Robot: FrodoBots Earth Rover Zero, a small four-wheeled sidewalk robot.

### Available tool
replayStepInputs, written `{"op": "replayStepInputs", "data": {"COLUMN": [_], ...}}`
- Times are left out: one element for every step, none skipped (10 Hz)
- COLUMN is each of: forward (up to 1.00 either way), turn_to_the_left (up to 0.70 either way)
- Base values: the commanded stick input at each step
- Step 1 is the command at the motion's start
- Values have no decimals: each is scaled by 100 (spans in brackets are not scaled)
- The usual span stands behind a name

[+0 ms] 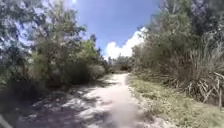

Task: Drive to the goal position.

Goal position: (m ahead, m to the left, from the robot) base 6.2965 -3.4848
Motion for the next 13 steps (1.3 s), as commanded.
{"op": "replayStepInputs", "data": {"forward": [50, 50, 50, 50, 50, 50, 50, 50, 50, 50, 50, 50, 50], "turn_to_the_left": [0, 0, 0, 0, 0, 0, 0, 0, 0, 0, 0, 0, 0]}}
